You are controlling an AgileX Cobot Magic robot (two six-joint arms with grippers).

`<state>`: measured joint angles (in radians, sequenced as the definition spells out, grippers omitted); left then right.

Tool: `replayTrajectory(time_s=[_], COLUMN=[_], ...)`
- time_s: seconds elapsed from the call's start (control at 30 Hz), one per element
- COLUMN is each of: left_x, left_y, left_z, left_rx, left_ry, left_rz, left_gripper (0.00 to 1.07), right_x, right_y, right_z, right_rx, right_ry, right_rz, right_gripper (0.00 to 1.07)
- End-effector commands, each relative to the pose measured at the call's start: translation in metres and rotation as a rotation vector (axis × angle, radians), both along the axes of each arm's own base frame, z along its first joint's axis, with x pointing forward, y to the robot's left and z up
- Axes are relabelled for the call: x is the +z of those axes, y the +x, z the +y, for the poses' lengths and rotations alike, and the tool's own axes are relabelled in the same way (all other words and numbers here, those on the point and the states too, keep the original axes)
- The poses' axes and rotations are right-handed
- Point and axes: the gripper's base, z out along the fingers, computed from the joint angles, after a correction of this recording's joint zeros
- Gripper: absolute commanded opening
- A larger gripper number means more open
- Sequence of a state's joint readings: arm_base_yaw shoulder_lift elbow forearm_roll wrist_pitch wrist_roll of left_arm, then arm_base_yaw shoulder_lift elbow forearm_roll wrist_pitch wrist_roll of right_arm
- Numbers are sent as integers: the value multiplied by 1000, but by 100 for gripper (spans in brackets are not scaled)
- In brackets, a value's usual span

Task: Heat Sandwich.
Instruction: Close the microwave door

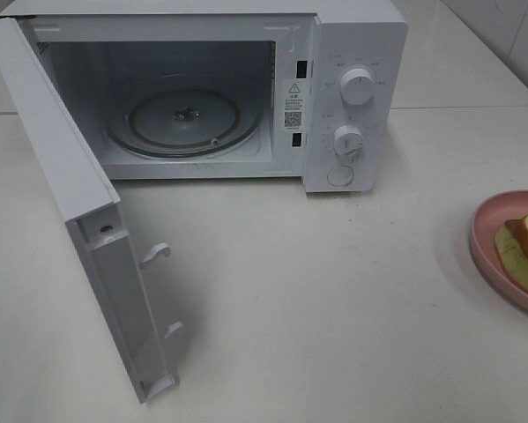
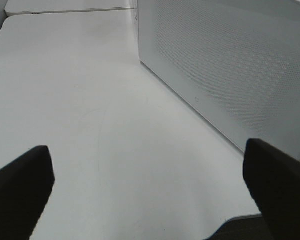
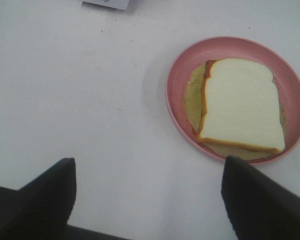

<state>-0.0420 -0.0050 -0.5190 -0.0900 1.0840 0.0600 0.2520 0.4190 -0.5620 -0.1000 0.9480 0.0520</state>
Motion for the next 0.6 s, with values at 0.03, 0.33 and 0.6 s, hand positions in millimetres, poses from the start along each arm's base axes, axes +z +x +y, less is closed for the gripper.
replayTrajectory(time_s=[0.03, 0.33, 0.6], left_x=[1, 1, 1], left_y=[-2, -2, -2], left_z=[0, 0, 0], left_rx=[3, 3, 3], left_ry=[-7, -7, -7], left_rz=[-28, -28, -28], left_gripper=[98, 98, 98], right_x=[-5, -7, -12], right_y=[-17, -48, -71], right_z=[-5, -11, -11], right_rx=[-70, -178, -248], right_ry=[48, 65, 71], right_rz=[-78, -211, -334], right_gripper=[76, 76, 76])
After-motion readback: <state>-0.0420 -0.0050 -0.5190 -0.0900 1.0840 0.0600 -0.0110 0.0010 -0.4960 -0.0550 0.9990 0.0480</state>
